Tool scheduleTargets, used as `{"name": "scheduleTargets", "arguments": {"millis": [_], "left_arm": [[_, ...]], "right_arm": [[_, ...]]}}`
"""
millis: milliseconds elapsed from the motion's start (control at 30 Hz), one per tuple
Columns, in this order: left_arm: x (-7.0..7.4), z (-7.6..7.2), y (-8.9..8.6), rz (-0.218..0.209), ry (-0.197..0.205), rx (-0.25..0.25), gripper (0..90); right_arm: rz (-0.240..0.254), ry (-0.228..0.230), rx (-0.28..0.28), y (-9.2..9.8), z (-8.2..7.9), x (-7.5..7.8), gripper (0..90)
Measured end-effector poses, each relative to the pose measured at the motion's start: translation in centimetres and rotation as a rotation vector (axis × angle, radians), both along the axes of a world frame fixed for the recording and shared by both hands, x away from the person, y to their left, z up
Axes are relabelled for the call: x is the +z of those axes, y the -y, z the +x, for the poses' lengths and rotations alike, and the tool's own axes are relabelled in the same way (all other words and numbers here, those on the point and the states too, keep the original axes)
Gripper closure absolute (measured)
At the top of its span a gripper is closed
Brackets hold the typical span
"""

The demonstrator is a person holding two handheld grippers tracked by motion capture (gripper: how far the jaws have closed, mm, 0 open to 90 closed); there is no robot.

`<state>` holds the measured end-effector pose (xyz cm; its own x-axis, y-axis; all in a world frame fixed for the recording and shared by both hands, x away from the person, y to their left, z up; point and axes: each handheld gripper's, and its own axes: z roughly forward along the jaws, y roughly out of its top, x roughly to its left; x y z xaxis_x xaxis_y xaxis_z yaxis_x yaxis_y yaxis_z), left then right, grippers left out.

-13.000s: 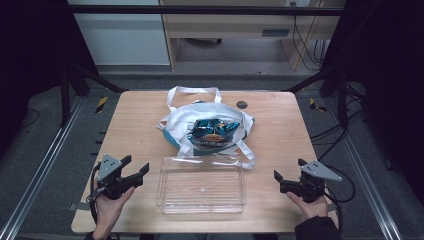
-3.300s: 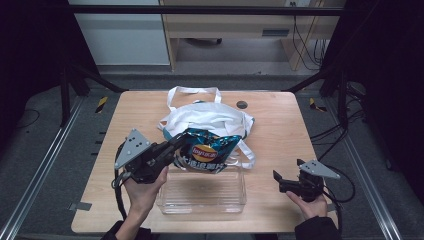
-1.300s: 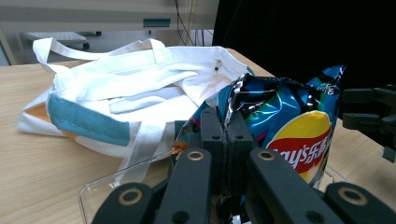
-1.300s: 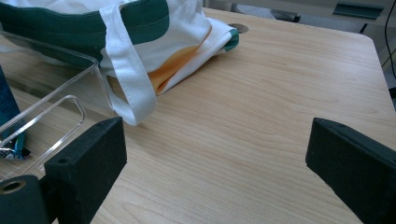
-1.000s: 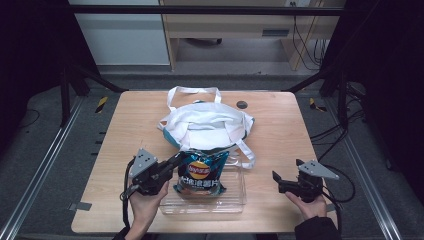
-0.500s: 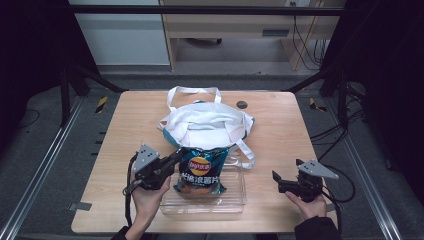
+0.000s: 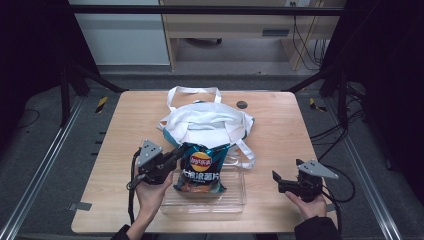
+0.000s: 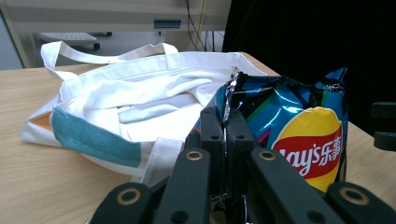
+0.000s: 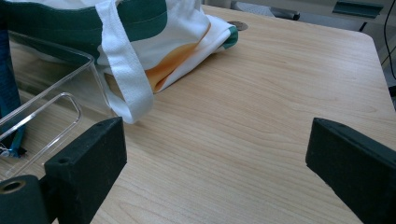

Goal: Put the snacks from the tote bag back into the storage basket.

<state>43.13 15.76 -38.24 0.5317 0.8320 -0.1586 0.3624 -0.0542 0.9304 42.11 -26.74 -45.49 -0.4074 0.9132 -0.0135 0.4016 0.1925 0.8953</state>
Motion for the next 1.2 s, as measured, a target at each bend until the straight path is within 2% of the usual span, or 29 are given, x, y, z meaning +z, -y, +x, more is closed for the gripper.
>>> {"name": "scheduleTargets", "arguments": {"millis": [833,1033,1200], "left_arm": [[-0.3,1.5,0.3,0.011,0.006,0.011,84.9],[-0.2,1.5,0.3,0.016,0.023,0.005,78.5],[-0.1,1.4,0.4,0.032,0.024,-0.007,64.2]], "right_arm": [[-0.005,0.001,0.003,0.0,0.1,0.0,5.5],[-0.006,-0.001,0.002,0.0,0.1,-0.1,5.5],[-0.005,0.000,0.000,0.0,0.0,0.0,5.5]]}}
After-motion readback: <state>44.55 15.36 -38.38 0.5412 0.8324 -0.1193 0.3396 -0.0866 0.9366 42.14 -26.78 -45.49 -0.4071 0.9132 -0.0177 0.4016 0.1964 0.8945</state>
